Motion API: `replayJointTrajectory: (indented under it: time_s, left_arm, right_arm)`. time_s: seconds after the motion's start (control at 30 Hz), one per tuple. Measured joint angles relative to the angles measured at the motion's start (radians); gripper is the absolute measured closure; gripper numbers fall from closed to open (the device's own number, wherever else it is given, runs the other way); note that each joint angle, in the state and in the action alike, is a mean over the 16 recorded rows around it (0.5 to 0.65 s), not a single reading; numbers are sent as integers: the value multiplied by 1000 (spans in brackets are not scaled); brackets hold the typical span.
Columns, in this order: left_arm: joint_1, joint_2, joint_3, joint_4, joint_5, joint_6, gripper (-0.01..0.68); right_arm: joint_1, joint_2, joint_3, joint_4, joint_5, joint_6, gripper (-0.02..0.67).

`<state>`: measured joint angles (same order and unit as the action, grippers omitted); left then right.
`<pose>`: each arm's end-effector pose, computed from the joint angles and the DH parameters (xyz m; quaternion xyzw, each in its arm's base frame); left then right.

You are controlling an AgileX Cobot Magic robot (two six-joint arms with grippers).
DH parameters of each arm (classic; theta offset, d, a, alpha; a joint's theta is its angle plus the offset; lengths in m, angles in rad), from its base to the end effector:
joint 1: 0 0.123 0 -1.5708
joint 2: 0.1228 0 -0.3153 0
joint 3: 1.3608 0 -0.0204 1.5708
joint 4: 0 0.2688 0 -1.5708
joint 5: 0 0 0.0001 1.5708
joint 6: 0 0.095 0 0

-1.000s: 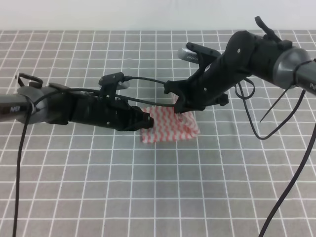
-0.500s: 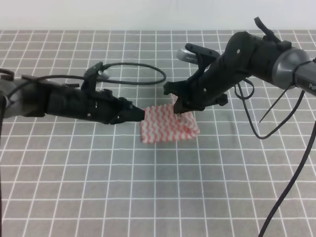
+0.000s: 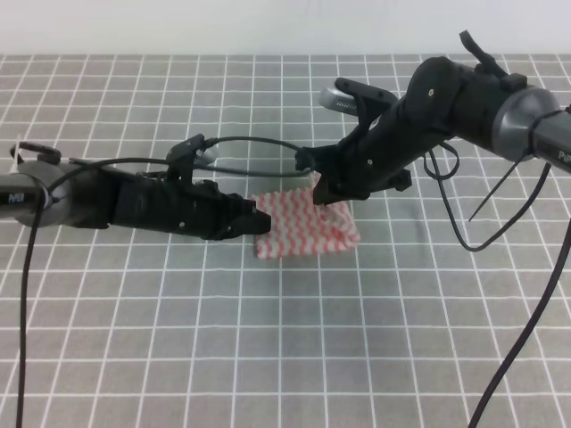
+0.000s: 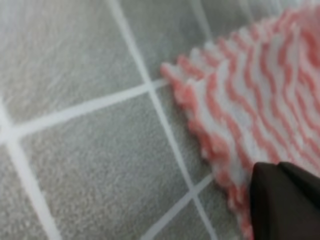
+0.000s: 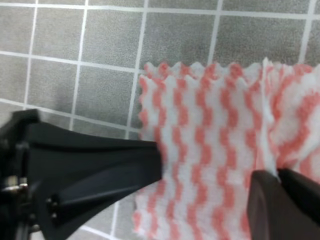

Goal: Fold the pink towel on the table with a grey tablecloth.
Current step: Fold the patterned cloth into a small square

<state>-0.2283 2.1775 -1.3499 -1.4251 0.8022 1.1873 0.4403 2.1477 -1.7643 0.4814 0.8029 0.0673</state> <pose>0.4370 -0.1710 0.1400 0.1517 0.8660 -0.4177 0.2292 0.4492 0.2466 0.2280 -0.0563 0.9503 0.2558 0.1681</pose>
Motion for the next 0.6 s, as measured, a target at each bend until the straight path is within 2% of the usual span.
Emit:
replayJointTrajectory:
  time_s: [0.6]
  left_arm:
    - [-1, 34, 0, -18, 0, 1, 674]
  right_arm:
    - [38, 1, 0, 77, -27, -31, 661]
